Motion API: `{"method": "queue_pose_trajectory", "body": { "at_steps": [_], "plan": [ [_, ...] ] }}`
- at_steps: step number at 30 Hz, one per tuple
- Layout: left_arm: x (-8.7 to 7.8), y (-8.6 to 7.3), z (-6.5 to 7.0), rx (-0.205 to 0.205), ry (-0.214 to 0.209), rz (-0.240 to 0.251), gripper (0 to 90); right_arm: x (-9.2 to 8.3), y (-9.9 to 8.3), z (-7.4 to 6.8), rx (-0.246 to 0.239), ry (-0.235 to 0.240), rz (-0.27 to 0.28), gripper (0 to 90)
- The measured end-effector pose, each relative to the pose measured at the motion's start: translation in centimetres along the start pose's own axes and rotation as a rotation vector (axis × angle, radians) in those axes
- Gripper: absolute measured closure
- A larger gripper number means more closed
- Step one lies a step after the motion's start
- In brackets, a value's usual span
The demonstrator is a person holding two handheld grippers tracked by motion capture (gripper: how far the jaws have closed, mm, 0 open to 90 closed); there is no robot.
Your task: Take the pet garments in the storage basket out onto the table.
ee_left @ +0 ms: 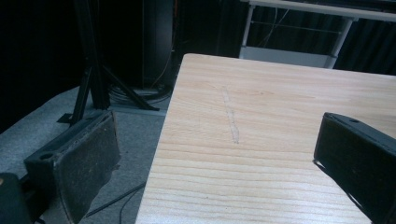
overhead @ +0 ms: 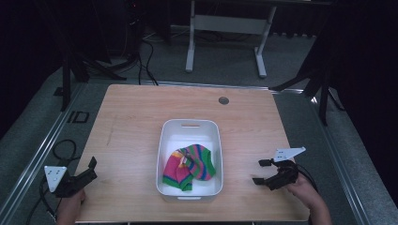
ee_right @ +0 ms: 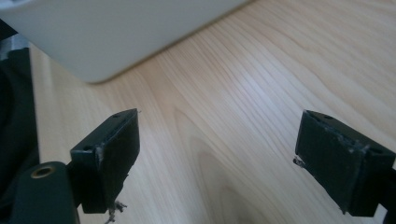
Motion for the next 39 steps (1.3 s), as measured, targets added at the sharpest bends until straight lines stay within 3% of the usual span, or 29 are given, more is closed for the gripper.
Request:
{"method": "queue_pose_trajectory", "body": {
  "at_steps": [12,20,24,28,39],
  "plan": [
    [0.0,0.0,-0.1,-0.003,-0.005,-0.003,0.9,0.7,5.6,-2.5,-0.120,0.064,-0.039,14.0],
    [0.0,0.0,0.1,0.008,-0.005,-0.004,0.9,1.6,9.1,-3.4,-0.151,0.083,-0.048,14.2],
    [0.0,0.0,0.1,0.005,-0.004,-0.004,0.9,2.3,10.6,-4.0,-0.175,0.054,-0.032,12.3],
    [0.0,0.0,0.0,0.004,-0.005,-0.004,0.9,3.0,11.6,-4.5,-0.189,0.065,-0.032,12.0],
    [0.0,0.0,0.0,0.001,-0.010,-0.005,0.9,6.6,14.6,-5.7,-0.200,0.108,-0.085,12.3]
  ]
}}
Point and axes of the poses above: each handheld gripper's, and its own axes: x roughly forward along the jaws, y roughly out of its top, z roughly to its right, the point moved 2 cm from there along x, roughly forward along the jaws, and after that the axes turned 7 degrees about y, right-handed, at the moved point
